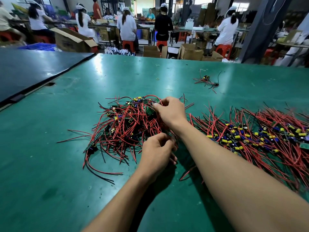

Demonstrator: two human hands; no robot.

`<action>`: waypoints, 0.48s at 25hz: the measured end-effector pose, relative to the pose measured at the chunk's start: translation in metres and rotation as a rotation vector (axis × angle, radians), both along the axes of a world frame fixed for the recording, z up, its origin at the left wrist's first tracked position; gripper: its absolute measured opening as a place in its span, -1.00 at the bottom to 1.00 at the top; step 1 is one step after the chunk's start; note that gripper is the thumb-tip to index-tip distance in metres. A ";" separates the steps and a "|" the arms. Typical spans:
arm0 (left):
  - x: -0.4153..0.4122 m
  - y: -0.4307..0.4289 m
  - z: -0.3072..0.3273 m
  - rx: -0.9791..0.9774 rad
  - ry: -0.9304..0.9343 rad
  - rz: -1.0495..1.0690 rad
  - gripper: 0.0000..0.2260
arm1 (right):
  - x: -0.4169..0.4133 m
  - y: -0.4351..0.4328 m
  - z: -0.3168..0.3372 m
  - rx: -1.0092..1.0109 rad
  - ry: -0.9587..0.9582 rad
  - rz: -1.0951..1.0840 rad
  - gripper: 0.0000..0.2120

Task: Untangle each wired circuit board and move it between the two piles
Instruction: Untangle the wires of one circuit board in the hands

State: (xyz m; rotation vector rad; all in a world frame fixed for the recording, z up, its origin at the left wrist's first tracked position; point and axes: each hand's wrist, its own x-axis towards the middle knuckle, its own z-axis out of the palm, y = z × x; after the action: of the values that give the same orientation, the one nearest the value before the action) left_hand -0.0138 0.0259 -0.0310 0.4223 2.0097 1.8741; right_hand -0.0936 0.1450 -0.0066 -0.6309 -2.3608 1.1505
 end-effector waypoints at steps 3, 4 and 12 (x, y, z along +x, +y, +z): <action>-0.001 -0.001 0.001 0.020 0.000 0.008 -0.87 | 0.014 0.007 0.002 -0.083 0.105 -0.003 -0.86; -0.002 -0.001 0.000 0.036 -0.009 0.007 -0.87 | 0.022 0.010 0.004 -0.141 0.155 0.008 -0.89; 0.001 0.003 -0.002 0.140 0.029 0.101 -0.87 | 0.121 0.035 0.010 -0.995 0.146 0.396 -0.74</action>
State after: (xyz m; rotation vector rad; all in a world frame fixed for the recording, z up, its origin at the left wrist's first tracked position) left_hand -0.0128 0.0293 -0.0326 0.3940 1.9584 2.0897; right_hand 0.0272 0.1801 0.0033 -0.3309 -1.7020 2.4733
